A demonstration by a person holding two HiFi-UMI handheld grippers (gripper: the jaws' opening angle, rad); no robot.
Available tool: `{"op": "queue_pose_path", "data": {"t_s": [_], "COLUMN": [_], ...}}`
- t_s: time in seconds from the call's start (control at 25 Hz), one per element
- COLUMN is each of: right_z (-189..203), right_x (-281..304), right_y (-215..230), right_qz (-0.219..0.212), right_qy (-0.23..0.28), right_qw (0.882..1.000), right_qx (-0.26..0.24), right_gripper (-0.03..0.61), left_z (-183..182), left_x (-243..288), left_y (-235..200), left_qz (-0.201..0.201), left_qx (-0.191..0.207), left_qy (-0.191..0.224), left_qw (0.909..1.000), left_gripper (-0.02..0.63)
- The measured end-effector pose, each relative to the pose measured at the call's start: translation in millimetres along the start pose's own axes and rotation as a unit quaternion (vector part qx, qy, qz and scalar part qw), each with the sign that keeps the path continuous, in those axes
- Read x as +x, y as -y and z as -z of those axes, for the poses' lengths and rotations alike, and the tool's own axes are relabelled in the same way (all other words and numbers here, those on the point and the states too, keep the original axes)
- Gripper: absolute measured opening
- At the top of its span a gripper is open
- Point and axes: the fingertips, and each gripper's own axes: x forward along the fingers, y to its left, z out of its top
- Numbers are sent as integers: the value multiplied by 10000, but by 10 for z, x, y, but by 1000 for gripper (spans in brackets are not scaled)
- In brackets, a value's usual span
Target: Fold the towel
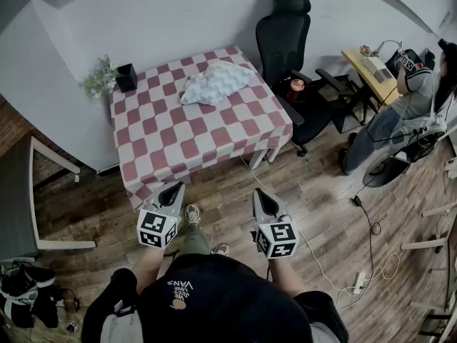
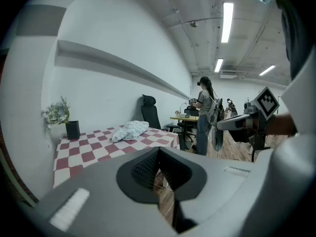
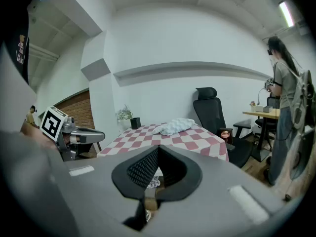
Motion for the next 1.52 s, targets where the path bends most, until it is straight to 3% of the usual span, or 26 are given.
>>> {"op": "queue_pose_path", "data": {"t_s": [0.28,0.48,0.56,0.6,0.64,1.12,1.28,1.52], "right_z": [-21,-130,-182,-212,-239,-763,-857,-1045], "right_x": [145,413,592,696,804,2106,2403,2849], "right_y": [40,81,114,124,132,335,414,682], "right_qz": [-22,-214,-216,-226,-236,273,473,500], "right_qy": [-10,142,45,-7,-57,-24,-106,-277], "right_qw": [10000,9989,9988,9988,9989,9993,9986,9983], "right_qx": [46,402,433,431,410,263,192,-92], "right_gripper": [5,5,13,71,115,135,135,135], "left_z": [-4,-64,-94,-102,-105,-235,-253,-216], "left_x": [109,302,442,517,590,1469,1742,2176], "left_y": [-68,-184,-252,-305,-369,-1457,-1707,-1985], "left_qz": [12,204,322,359,385,657,853,794], "left_qx": [44,-160,-276,-323,-350,-300,-227,-412], "left_qy": [-72,40,48,26,0,-222,-373,-492], "left_qw": [10000,9997,9991,9988,9986,9971,9954,9948], "left_gripper": [2,3,104,166,183,198,201,215]}}
